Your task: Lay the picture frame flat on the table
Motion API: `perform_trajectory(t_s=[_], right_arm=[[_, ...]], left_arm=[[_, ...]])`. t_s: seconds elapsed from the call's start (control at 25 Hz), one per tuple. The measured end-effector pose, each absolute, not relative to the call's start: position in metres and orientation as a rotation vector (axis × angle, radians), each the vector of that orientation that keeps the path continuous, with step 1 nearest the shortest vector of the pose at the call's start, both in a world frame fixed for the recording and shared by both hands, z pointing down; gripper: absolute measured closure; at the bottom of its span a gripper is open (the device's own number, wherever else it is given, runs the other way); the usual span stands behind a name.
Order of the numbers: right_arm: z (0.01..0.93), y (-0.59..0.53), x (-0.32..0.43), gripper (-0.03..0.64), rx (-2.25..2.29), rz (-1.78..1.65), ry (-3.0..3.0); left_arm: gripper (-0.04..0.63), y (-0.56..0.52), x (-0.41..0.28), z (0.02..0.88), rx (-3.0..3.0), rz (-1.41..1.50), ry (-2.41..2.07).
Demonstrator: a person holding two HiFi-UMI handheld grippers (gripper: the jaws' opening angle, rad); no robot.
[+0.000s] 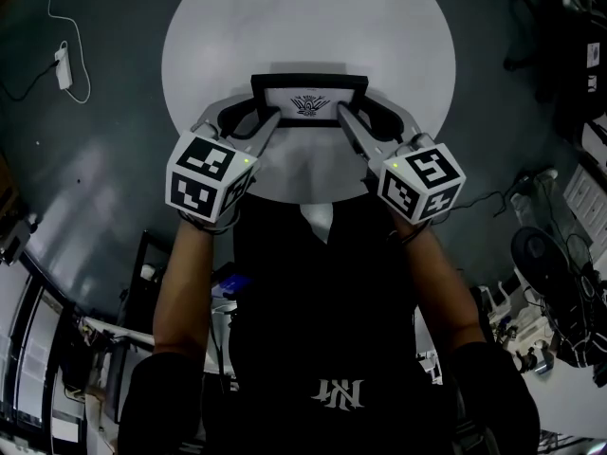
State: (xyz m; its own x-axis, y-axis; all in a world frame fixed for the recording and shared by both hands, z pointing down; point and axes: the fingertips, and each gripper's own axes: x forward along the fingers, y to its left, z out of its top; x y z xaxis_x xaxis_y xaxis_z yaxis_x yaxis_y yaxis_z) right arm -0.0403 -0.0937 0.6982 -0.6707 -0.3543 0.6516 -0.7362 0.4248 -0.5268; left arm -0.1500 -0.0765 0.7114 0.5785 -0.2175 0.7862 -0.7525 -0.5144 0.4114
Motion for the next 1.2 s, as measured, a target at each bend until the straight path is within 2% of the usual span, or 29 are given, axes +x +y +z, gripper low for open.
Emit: perform_trajectory(t_s=[1.2], right_arm=[[0.708,-0.095,-0.041,0.456,1.015,0.955,-2.19]], left_arm=[[0.446,-0.077,-0.153,0.716,2.077,0.978,-0.855]])
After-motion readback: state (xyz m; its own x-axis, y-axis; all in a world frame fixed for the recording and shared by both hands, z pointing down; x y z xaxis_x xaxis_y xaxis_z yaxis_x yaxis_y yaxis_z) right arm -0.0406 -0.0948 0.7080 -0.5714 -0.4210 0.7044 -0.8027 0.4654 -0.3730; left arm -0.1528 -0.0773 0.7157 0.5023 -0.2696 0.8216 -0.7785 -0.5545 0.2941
